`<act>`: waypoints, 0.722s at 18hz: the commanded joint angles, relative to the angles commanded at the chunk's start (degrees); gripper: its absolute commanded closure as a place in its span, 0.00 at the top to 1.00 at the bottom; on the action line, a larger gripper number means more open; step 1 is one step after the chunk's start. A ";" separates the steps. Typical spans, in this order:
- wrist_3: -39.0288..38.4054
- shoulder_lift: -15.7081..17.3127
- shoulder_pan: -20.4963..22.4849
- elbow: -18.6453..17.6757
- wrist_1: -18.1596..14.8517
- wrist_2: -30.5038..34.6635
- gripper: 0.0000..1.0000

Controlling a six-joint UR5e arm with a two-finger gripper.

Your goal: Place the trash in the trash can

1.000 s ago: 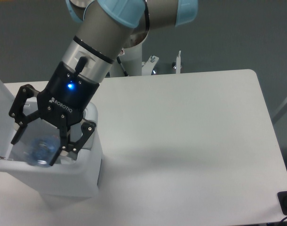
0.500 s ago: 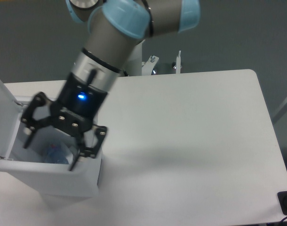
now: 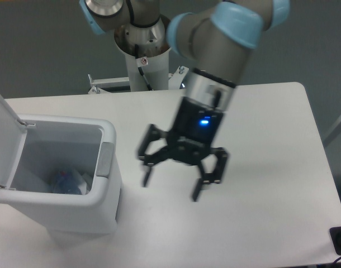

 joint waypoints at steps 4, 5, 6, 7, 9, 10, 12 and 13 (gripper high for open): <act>4.65 -1.50 2.12 -0.53 -1.05 8.76 1.00; 6.32 -1.59 2.47 -0.44 -1.93 11.84 1.00; 8.25 -1.59 2.91 -0.44 -3.41 13.61 1.00; 10.96 -1.67 3.61 -0.44 -5.26 14.15 1.00; 21.21 -2.11 3.88 -0.18 -11.74 17.64 1.00; 27.45 -2.29 3.88 0.26 -15.69 23.41 1.00; 32.68 -2.73 3.97 0.61 -18.54 28.72 1.00; 34.01 -3.08 4.05 0.44 -18.55 29.35 1.00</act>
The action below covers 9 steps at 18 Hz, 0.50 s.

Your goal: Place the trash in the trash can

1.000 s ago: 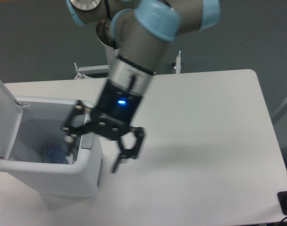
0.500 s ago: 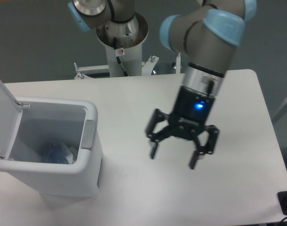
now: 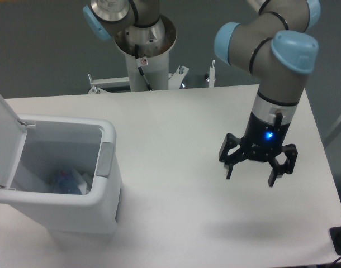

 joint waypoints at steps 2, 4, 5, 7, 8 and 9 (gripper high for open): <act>2.20 -0.79 0.09 -0.09 0.35 1.40 1.00; 6.05 -1.06 0.09 -0.79 0.26 5.17 1.00; 7.99 -1.23 0.09 -1.05 0.35 6.24 1.00; 11.86 -1.58 0.35 -1.58 0.61 8.26 1.00; 13.71 -1.67 1.40 -2.80 0.96 8.27 1.00; 15.90 -1.59 2.28 -3.60 1.58 8.36 1.00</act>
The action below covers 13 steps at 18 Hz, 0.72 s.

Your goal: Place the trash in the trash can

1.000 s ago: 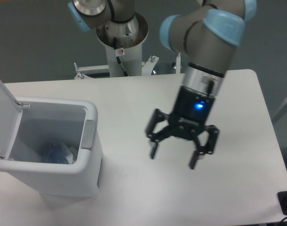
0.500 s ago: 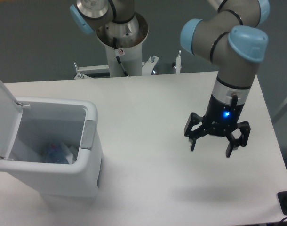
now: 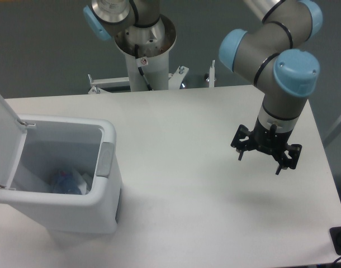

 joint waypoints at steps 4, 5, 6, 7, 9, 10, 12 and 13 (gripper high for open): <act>13.26 0.26 3.96 -2.38 0.97 0.18 1.00; 16.08 0.26 3.96 -2.64 0.97 0.26 1.00; 17.59 0.09 3.88 -2.73 0.97 0.61 1.00; 17.51 -0.17 3.53 -2.65 1.15 1.40 1.00; 17.34 -0.35 3.17 -2.29 1.15 2.20 1.00; 17.34 -0.35 3.17 -2.29 1.15 2.20 1.00; 17.42 -0.35 3.17 -2.47 1.24 2.20 1.00; 17.42 -0.35 3.26 -2.47 1.32 2.20 1.00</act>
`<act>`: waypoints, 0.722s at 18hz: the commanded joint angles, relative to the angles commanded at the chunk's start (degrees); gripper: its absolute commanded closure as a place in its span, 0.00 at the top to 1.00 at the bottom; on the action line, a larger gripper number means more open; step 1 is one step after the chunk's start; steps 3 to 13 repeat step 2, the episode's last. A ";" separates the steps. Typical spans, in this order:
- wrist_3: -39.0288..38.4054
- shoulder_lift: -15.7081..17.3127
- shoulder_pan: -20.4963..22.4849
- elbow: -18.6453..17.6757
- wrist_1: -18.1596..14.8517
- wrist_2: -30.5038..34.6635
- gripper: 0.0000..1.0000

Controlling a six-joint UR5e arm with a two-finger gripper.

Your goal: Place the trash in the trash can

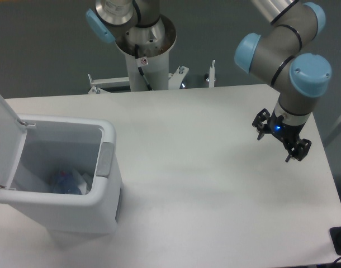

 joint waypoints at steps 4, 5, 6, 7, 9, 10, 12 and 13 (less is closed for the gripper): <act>-0.09 0.00 -0.09 -0.35 0.53 0.17 1.00; -0.09 0.00 -0.09 -0.35 0.53 0.17 1.00; -0.09 0.00 -0.09 -0.35 0.53 0.17 1.00; -0.09 0.00 -0.09 -0.35 0.53 0.17 1.00; -0.09 0.00 -0.09 -0.35 0.53 0.17 1.00; -0.09 0.00 -0.09 -0.35 0.53 0.17 1.00; -0.09 0.00 -0.09 -0.35 0.53 0.17 1.00; -0.09 0.00 -0.09 -0.35 0.53 0.17 1.00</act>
